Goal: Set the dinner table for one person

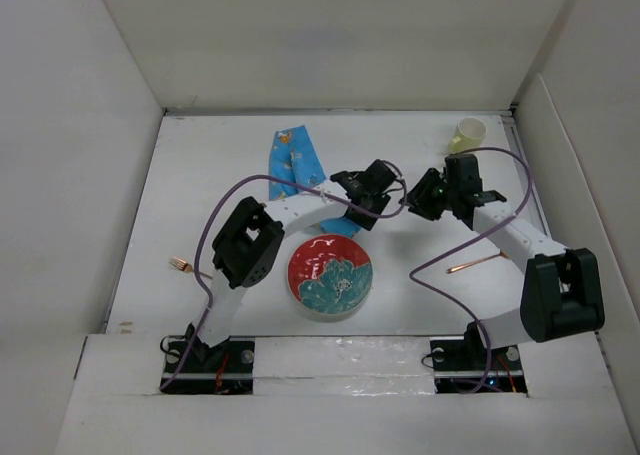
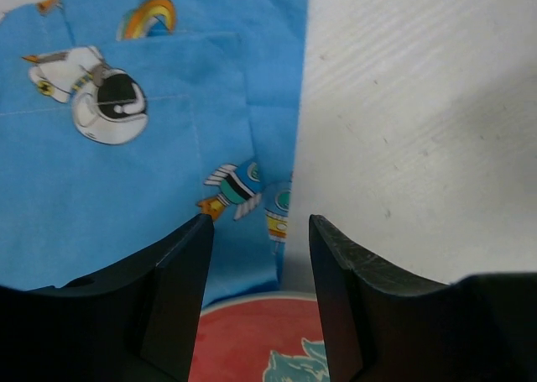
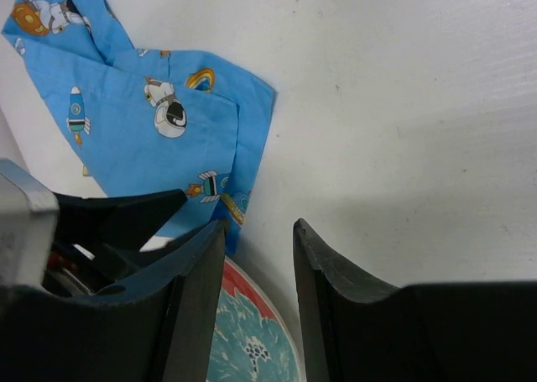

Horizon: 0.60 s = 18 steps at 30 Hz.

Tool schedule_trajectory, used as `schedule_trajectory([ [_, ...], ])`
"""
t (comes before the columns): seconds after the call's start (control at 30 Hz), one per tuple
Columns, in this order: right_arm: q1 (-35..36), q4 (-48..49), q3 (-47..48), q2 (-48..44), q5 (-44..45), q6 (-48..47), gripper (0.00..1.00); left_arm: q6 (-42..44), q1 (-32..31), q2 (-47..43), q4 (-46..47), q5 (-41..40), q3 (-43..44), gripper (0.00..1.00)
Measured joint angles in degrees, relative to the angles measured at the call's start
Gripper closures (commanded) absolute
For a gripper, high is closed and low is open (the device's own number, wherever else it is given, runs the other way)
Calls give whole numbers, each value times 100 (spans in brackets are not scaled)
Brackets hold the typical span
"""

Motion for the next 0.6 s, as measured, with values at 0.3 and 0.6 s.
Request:
schedule_trajectory([
  [0.3, 0, 221, -33, 229, -227, 66, 49, 225, -297, 0, -334, -404, -15, 53],
  [0.6, 0, 601, -17, 798, -426, 369, 49, 321, -236, 17, -175, -1421, -136, 53],
])
